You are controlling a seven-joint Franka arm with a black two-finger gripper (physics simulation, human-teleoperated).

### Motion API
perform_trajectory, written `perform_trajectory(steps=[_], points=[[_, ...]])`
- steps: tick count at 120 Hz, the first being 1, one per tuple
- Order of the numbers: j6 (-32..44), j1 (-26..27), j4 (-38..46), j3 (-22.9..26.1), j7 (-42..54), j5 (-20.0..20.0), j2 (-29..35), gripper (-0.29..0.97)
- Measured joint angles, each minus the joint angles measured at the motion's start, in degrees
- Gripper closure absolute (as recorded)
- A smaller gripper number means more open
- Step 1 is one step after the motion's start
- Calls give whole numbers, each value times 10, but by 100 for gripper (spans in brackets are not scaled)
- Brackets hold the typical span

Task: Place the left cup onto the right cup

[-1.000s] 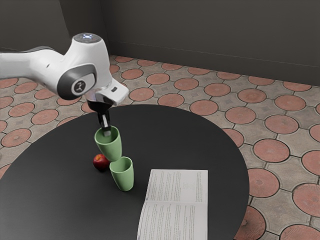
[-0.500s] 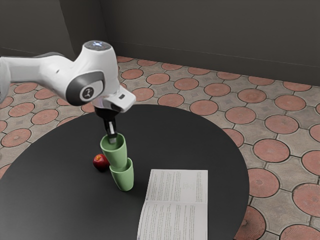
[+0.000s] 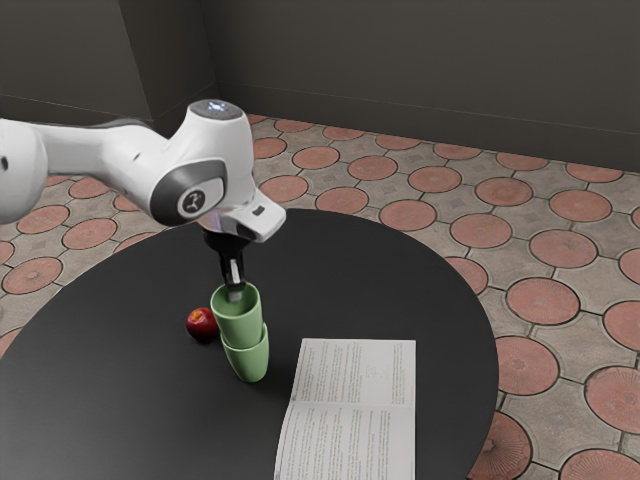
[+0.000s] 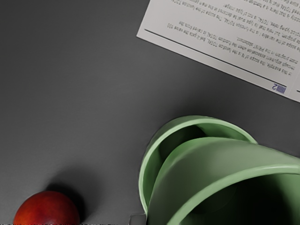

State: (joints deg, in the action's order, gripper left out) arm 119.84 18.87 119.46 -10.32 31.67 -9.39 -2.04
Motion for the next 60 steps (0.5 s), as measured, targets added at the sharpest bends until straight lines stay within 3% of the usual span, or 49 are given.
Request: perform_trajectory(steps=[31, 60], points=[[4, -34, 0, 0, -1, -2, -18, 79], [5, -24, -26, 0, 5, -4, -47, 79]])
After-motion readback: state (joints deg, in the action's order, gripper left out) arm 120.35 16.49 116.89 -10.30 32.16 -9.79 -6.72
